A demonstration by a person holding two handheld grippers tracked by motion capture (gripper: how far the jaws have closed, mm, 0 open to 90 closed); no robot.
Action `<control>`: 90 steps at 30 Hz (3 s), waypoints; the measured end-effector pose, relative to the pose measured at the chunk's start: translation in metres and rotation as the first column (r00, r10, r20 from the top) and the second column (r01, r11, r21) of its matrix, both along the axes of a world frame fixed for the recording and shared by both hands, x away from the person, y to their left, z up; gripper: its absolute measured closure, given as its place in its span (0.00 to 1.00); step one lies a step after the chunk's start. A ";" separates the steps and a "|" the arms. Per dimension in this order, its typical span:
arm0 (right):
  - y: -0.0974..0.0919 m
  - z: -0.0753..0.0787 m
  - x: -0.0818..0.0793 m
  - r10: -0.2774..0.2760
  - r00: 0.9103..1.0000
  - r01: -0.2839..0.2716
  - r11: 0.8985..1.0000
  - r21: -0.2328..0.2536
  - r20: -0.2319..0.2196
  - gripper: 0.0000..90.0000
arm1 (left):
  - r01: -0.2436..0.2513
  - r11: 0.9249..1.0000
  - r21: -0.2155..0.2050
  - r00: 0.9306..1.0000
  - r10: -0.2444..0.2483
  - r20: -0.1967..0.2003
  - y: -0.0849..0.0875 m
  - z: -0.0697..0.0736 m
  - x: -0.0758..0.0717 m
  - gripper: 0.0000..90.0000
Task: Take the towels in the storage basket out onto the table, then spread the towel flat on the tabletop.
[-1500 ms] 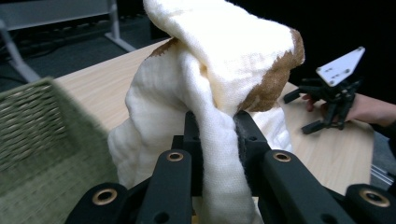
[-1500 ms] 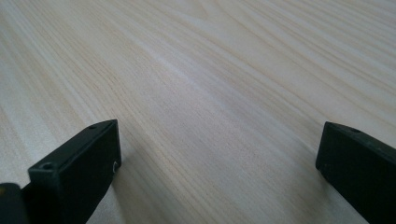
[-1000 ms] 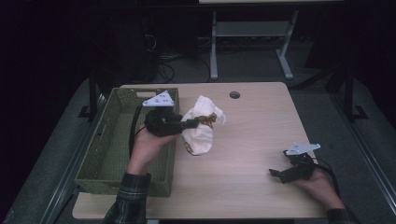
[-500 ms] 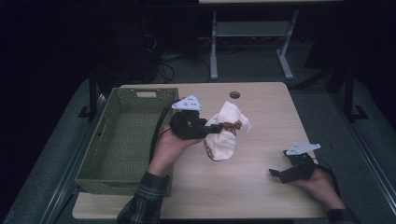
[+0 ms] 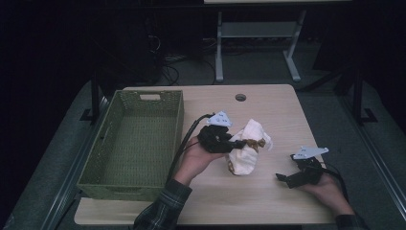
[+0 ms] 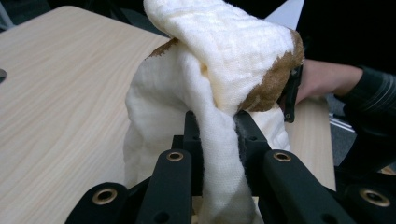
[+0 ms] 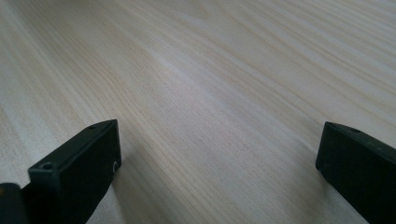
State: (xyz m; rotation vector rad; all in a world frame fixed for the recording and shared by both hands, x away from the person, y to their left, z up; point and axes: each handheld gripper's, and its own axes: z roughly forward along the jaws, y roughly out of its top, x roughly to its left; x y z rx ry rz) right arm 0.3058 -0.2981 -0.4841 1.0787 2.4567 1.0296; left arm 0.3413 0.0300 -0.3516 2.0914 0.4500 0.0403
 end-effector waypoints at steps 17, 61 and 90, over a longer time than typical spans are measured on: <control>0.000 0.000 0.000 0.001 1.000 -0.001 1.000 0.000 0.001 0.00 | 0.026 0.997 0.076 0.999 -0.024 -0.027 -0.032 -0.057 0.004 0.86; 0.002 0.025 -0.003 0.079 0.997 -0.078 0.992 0.099 -0.005 0.39 | -0.144 0.972 0.188 0.989 0.146 0.003 0.012 -0.096 -0.018 0.53; 0.005 0.038 0.014 0.142 0.989 -0.146 0.974 0.171 0.033 0.99 | -0.070 0.985 0.156 0.997 0.074 -0.016 -0.004 -0.101 -0.026 1.00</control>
